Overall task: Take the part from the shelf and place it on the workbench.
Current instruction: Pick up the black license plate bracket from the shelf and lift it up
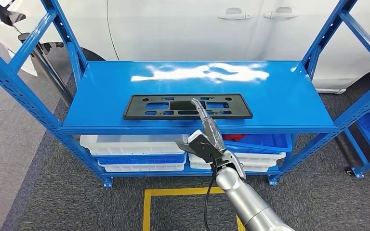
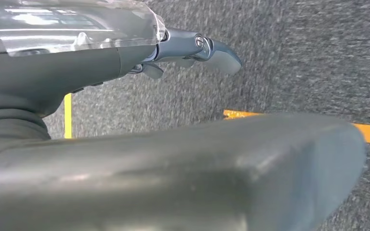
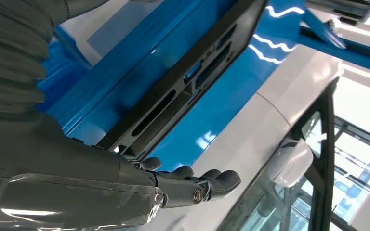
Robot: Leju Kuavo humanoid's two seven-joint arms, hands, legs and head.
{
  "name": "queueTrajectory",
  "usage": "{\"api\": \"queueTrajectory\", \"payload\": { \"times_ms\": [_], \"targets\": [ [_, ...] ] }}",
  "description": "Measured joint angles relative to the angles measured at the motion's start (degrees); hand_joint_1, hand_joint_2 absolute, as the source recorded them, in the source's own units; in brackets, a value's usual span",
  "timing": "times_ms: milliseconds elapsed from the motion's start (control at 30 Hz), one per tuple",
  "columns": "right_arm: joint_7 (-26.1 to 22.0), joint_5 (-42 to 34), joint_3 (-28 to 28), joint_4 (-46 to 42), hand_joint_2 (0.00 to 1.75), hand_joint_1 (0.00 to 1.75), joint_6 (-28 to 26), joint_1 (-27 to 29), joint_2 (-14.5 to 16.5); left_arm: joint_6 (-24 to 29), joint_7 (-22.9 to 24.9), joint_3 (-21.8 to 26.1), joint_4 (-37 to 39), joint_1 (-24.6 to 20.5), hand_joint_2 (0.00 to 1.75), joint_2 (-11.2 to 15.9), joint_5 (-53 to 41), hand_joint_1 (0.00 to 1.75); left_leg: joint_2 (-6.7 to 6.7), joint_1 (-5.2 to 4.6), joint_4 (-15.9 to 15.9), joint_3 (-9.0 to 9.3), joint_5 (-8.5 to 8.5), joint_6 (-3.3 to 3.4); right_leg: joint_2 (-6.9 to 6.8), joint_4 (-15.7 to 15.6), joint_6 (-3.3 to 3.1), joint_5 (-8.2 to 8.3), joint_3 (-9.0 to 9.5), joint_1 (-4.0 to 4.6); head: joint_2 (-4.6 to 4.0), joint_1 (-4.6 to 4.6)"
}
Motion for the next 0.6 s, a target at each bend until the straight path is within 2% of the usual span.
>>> {"api": "queueTrajectory", "payload": {
  "times_ms": [33, 100, 133, 167, 200, 267, 300, 333, 433, 500, 533, 600],
  "targets": [
    [0.52, 1.50, 0.68, 0.83, 1.75, 0.00, -1.00, -0.24, 0.04, -0.02, 0.01, -0.11, 0.00, -0.06, 0.00, 0.00, -0.09, 0.00, 0.03, 0.03, -0.08, 0.00, 0.05, 0.21, 0.01, 2.91, 0.24, -1.66, -1.35, -0.12, 0.00, 0.00],
    [1.64, 4.40, 1.91, 2.63, 1.75, 0.00, -2.80, -0.50, 0.08, -0.04, 0.06, -0.29, 0.00, -0.10, 0.00, 0.03, -0.28, 0.00, 0.06, -0.03, -0.06, -0.07, 0.03, 0.41, 0.01, 10.87, 0.58, -5.04, -5.23, -0.18, 0.00, 0.00],
    [2.24, 5.88, 2.46, 3.53, 1.75, 0.00, -3.65, -0.51, 0.09, -0.06, 0.11, -0.36, 0.00, -0.08, 0.00, 0.02, -0.38, 0.00, 0.05, -0.06, -0.04, -0.08, 0.01, 0.44, 0.01, 13.72, 0.67, -5.75, -6.68, -0.19, 0.00, 0.00],
    [2.78, 7.18, 2.88, 4.22, 1.75, 0.00, -4.35, -0.51, 0.09, -0.08, 0.18, -0.42, 0.00, -0.05, 0.00, 0.01, -0.44, 0.00, 0.02, -0.07, -0.01, -0.07, -0.01, 0.44, 0.01, 14.59, 0.68, -5.39, -7.24, -0.19, 0.00, 0.00],
    [3.48, 8.90, 3.28, 4.85, 1.75, 0.00, -5.22, -0.55, 0.10, -0.09, 0.26, -0.49, 0.00, -0.04, 0.00, 0.00, -0.49, 0.00, -0.02, -0.08, 0.05, -0.02, -0.05, 0.39, 0.01, 12.81, 0.58, -3.85, -6.54, -0.19, 0.00, 0.00],
    [4.96, 12.68, 3.83, 5.51, 1.75, 0.00, -6.91, -0.80, 0.14, -0.10, 0.33, -0.59, 0.00, -0.07, 0.00, -0.04, -0.55, 0.00, -0.08, -0.11, 0.23, 0.13, -0.23, 0.15, 0.01, 4.53, 0.10, 0.33, -2.69, -0.11, 0.00, 0.00],
    [5.88, 15.03, 4.10, 5.79, 1.75, 0.00, -7.88, -1.02, 0.19, -0.10, 0.37, -0.62, 0.00, -0.11, 0.00, -0.05, -0.59, 0.00, -0.09, -0.20, 0.36, 0.16, -0.34, -0.04, 0.02, 0.85, -0.21, 1.73, -1.01, 0.02, 0.00, 0.00],
    [6.74, 17.19, 4.34, 6.03, 1.75, 0.00, -8.72, -1.23, 0.23, -0.10, 0.39, -0.64, 0.00, -0.13, 0.00, -0.06, -0.62, 0.00, -0.07, -0.27, 0.43, 0.15, -0.42, -0.26, 0.04, -1.41, -0.50, 2.37, 0.01, 0.17, 0.00, 0.00],
    [9.19, 23.22, 4.98, 6.72, 1.75, 0.00, -10.84, -1.54, 0.36, -0.10, 0.50, -0.67, 0.00, -0.17, 0.00, -0.05, -0.85, 0.00, 0.01, -0.27, 0.35, 0.15, -0.43, -1.10, 0.08, -2.33, -1.39, 2.44, 0.26, 0.33, 0.00, 0.00],
    [10.82, 27.25, 5.41, 7.17, 1.75, 0.00, -12.20, -1.77, 0.59, -0.10, 0.53, -0.69, 0.00, -0.18, 0.00, -0.05, -1.00, 0.00, 0.05, -0.18, 1.80, -0.39, -1.57, -1.72, 0.01, -2.87, -2.08, 2.73, 0.56, 0.03, 0.00, 0.00],
    [11.67, 29.10, 5.76, 7.37, 1.75, 0.00, -12.84, -1.98, 0.73, -0.10, 0.54, -0.71, 0.00, -0.19, 0.00, -0.06, -1.03, 0.00, 0.06, -0.10, 4.26, -1.47, -3.05, -2.03, -0.04, -3.08, -2.35, 2.85, 0.68, -0.10, 0.00, 0.00],
    [13.72, 32.58, 6.88, 7.87, 1.75, 0.00, -14.00, -2.43, 0.86, -0.09, 0.54, -0.77, 0.00, -0.16, 0.00, -0.08, -1.11, 0.00, 0.08, 0.08, 11.79, -4.98, -6.70, -2.55, -0.07, -3.11, -2.62, 2.87, 0.67, -0.02, 0.00, 0.00]
  ]
}}
